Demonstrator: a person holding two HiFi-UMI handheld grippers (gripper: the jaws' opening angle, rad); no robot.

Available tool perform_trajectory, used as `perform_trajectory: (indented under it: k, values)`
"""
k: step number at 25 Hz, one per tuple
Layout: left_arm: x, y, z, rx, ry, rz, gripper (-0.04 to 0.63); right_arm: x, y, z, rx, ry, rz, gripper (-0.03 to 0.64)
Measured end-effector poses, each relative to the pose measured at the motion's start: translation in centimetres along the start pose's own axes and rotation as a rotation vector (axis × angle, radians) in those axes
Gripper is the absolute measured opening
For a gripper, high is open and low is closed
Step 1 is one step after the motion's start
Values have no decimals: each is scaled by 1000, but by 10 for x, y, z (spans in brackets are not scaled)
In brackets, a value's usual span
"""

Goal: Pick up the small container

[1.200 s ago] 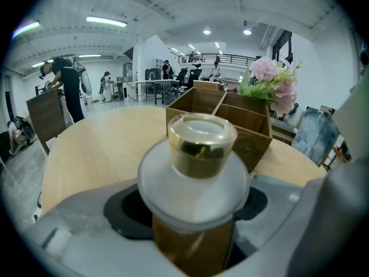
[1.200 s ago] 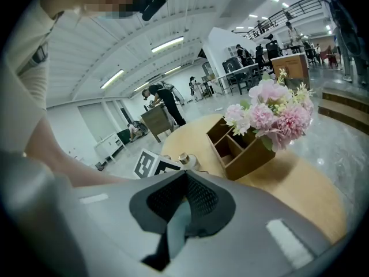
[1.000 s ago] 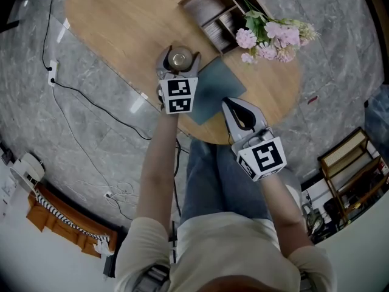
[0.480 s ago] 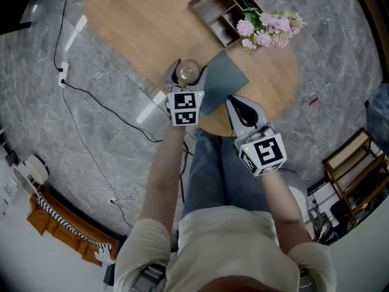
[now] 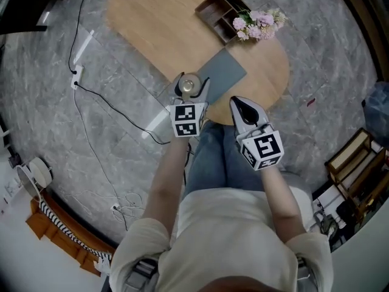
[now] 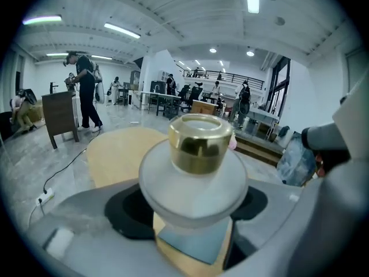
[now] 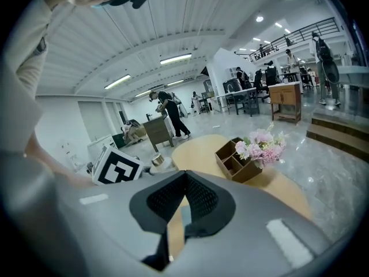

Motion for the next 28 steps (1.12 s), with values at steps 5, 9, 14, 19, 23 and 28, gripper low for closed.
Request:
perform_trajectory:
  k: [5, 9, 14, 19, 23, 28]
  values:
    - [21, 54, 19, -11, 22, 37, 351, 14, 33, -18, -17, 33, 19, -2]
    - [34, 96, 33, -19, 29, 59, 350, 27, 57, -33, -22, 52, 46, -2]
    - [47, 141, 51, -37, 17, 77, 350, 46, 80, -49, -16, 90, 73, -2]
    - [59, 179, 62, -56, 36, 100, 350, 62, 97, -63, -8, 114, 93, -2]
    - [67, 207, 65, -62, 49, 112, 350, 77, 108, -74, 4, 137, 114, -2]
    - [77, 234, 64, -59, 42, 135, 350, 98, 117, -87, 31, 180, 143, -2]
Point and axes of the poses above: the fingertips, and each gripper's own axes: y backward along the fingers, z to its right, x out of its top, the point moved 1 cm from there along y, backward along the fingers, and after that the axes turned 5 degrees about y, right-handed, at the moved point
